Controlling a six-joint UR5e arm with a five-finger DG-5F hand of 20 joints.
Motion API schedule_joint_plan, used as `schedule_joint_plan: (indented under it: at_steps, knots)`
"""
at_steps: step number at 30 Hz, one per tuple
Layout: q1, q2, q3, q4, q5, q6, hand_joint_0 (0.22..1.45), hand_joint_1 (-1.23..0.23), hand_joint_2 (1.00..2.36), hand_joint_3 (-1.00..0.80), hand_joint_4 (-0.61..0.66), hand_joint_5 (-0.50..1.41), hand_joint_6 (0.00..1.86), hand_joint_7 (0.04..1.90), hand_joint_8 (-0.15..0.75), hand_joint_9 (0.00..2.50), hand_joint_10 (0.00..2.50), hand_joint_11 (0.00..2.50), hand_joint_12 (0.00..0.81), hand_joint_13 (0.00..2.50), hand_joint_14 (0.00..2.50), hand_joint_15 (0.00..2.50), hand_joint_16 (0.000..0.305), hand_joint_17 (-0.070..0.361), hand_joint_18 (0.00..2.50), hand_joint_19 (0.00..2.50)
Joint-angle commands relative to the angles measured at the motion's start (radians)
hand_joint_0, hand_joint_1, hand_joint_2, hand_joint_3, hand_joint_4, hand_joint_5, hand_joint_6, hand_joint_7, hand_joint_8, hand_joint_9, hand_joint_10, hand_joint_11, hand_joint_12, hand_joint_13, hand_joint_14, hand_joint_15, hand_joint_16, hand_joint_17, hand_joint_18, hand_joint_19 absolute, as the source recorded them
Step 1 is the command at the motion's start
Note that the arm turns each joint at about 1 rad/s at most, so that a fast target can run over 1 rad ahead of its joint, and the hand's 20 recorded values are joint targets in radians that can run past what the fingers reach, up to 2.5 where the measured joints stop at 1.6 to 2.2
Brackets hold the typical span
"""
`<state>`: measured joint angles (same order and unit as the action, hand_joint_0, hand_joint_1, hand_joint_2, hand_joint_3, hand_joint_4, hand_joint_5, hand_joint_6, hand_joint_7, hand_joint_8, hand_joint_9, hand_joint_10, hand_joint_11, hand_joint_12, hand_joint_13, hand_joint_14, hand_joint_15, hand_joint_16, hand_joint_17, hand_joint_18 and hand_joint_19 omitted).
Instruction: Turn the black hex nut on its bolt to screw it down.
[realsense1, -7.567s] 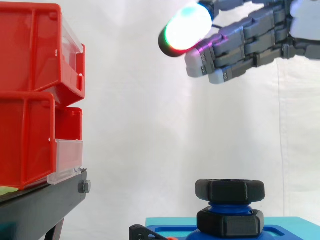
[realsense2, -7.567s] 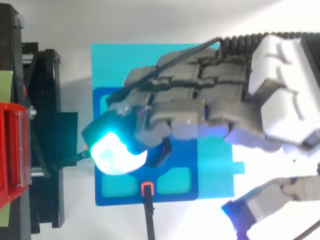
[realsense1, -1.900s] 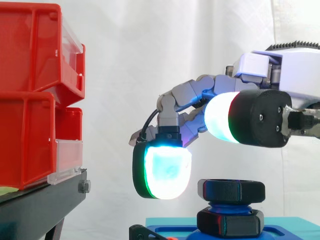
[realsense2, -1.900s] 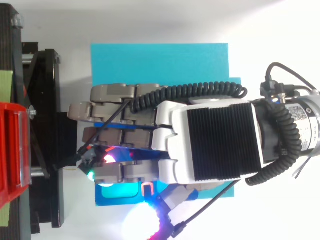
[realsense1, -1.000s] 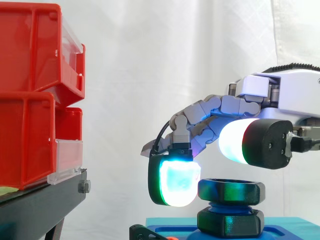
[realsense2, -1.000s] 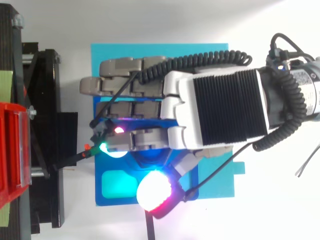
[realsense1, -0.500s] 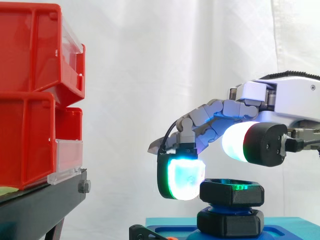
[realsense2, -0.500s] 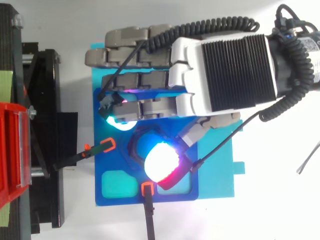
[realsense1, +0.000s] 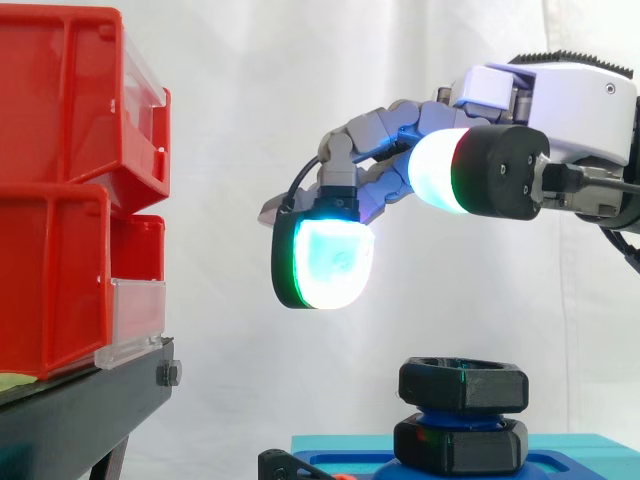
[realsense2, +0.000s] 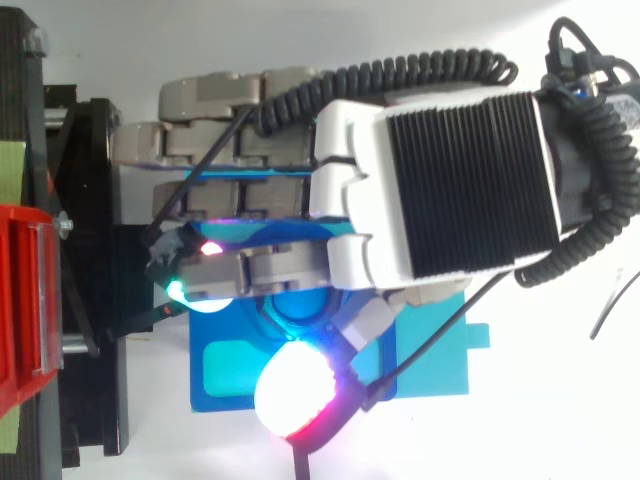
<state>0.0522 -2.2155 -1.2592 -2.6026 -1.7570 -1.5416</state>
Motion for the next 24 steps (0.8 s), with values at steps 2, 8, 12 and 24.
schedule_joint_plan:
  at_steps: [2, 8, 12, 24]
  knots:
    - [0.031, 0.000, 0.001, -0.014, 0.037, 0.000, 0.50, -0.16, 1.00, -0.50, 0.14, -0.05, 0.63, 1.08, 0.234, 0.78, 0.01, 0.17, 0.285, 0.49, 0.00, 0.00, 0.045, 0.100, 0.40, 0.21]
    - [0.063, 0.000, 0.000, -0.054, 0.068, 0.000, 0.50, -0.16, 1.00, -0.50, 0.15, -0.05, 0.68, 1.05, 0.240, 0.80, 0.01, 0.18, 0.284, 0.49, 0.00, 0.00, 0.045, 0.100, 0.41, 0.21]
    - [0.080, 0.000, 0.000, -0.080, 0.085, 0.000, 0.50, -0.16, 1.00, -0.50, 0.15, -0.05, 0.69, 1.07, 0.242, 0.80, 0.01, 0.18, 0.284, 0.50, 0.00, 0.00, 0.044, 0.100, 0.41, 0.21]
    - [0.098, -0.001, 0.000, -0.113, 0.083, 0.000, 0.50, -0.17, 1.00, -0.50, 0.14, -0.05, 0.70, 1.07, 0.241, 0.81, 0.01, 0.19, 0.284, 0.50, 0.00, 0.00, 0.044, 0.100, 0.41, 0.20]
